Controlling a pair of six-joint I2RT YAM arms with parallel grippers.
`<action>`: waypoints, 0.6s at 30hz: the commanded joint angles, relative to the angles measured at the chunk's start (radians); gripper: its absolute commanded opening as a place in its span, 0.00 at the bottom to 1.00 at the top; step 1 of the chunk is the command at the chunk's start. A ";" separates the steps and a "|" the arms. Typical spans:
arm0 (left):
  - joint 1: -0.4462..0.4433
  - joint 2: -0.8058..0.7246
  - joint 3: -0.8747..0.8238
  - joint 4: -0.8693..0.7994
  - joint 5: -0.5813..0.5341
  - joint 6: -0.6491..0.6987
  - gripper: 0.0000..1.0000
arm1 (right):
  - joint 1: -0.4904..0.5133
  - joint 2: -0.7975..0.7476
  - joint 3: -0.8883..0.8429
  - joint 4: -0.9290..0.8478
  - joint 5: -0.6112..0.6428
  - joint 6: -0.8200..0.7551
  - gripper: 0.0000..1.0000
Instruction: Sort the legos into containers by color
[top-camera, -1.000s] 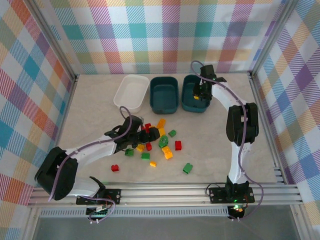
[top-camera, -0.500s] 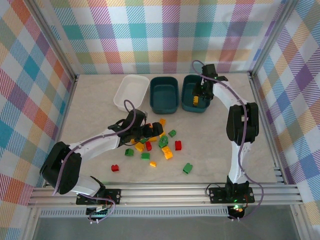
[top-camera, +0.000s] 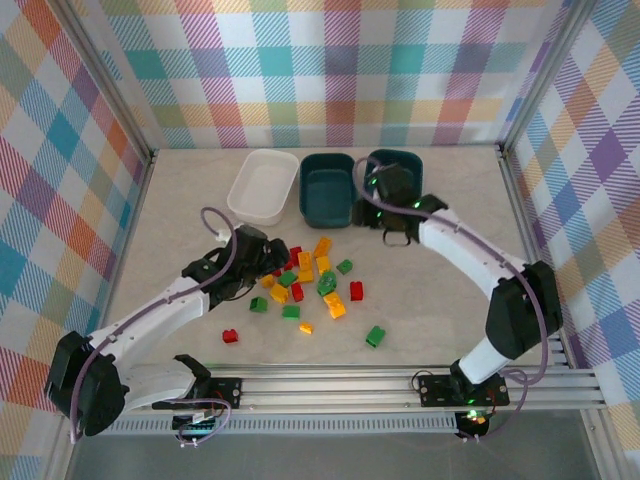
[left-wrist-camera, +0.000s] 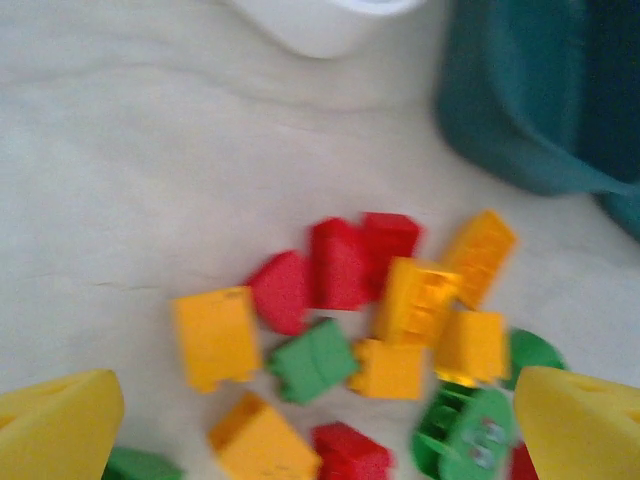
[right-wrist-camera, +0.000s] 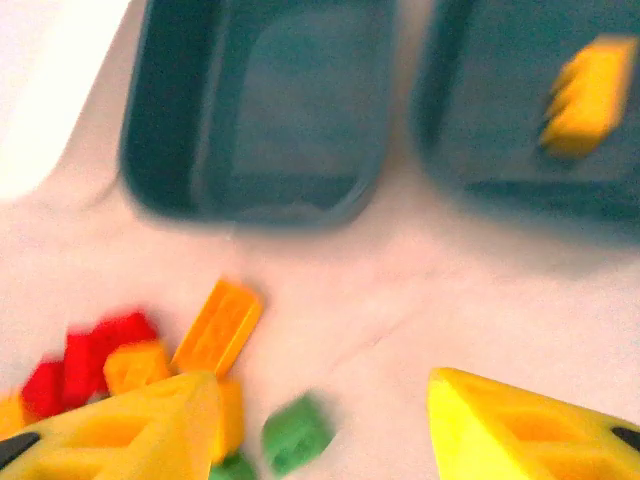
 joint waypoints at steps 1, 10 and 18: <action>0.040 -0.041 -0.073 -0.093 -0.098 -0.125 1.00 | 0.083 0.023 -0.089 0.002 -0.044 0.083 0.59; 0.050 -0.076 -0.164 -0.016 0.006 -0.181 1.00 | 0.155 0.143 -0.072 -0.076 -0.017 -0.069 0.63; 0.050 -0.141 -0.223 0.024 0.042 -0.182 1.00 | 0.158 0.206 -0.063 -0.106 0.033 -0.114 0.66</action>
